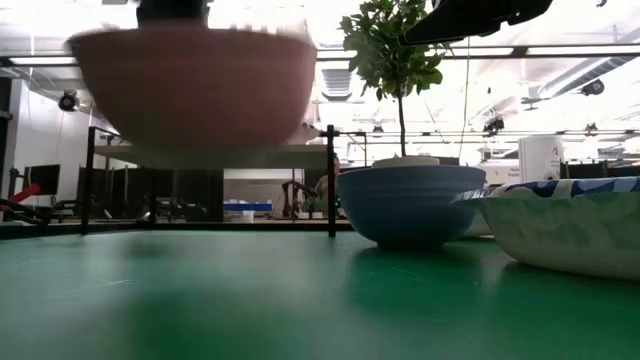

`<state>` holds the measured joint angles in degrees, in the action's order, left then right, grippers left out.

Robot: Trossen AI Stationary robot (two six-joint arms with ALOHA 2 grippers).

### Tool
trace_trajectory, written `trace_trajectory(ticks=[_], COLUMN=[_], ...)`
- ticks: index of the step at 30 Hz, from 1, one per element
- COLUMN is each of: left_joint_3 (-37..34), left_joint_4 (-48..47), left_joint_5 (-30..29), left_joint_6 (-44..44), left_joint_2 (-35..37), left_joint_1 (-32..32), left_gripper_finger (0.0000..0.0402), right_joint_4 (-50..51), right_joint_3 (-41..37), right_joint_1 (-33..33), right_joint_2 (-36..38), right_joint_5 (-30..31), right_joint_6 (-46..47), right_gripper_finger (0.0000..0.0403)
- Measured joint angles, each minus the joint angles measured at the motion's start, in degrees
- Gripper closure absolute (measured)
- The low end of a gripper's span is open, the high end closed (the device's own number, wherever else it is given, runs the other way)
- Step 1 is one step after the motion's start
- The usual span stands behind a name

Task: Place and stack bowls onto a shelf
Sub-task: Stack the pink bowl on top of the green bowl on the shelf

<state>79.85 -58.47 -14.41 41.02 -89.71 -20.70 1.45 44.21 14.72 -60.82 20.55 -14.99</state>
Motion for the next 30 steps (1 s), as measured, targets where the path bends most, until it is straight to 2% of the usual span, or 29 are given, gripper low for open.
trace_trajectory(ticks=[7,11,15,22,30], left_joint_3=[0.0,2.9,8.5,22.0,31.9], left_joint_4=[-5.5,-14.2,-20.7,-30.4,-31.5], left_joint_5=[-0.2,-2.1,-2.4,-0.2,10.4], left_joint_6=[-2.3,-2.4,-5.9,-20.7,-34.7], left_joint_2=[13.9,20.6,24.4,22.3,14.4], left_joint_1=[8.1,16.6,27.8,52.6,76.1], left_gripper_finger=[0.0401,0.0401,0.0402,0.0402,0.0402], right_joint_4=[0.0,0.0,0.0,-0.1,0.0], right_joint_3=[0.0,0.0,0.0,0.0,0.0], right_joint_1=[0.0,0.0,0.0,-0.1,-0.1], right_joint_2=[0.0,0.0,0.0,0.0,0.0], right_joint_5=[0.0,0.0,0.0,0.0,0.0], right_joint_6=[0.2,0.2,0.2,0.4,0.4], right_gripper_finger=[0.0268,0.0268,0.0268,0.0268,0.0268])
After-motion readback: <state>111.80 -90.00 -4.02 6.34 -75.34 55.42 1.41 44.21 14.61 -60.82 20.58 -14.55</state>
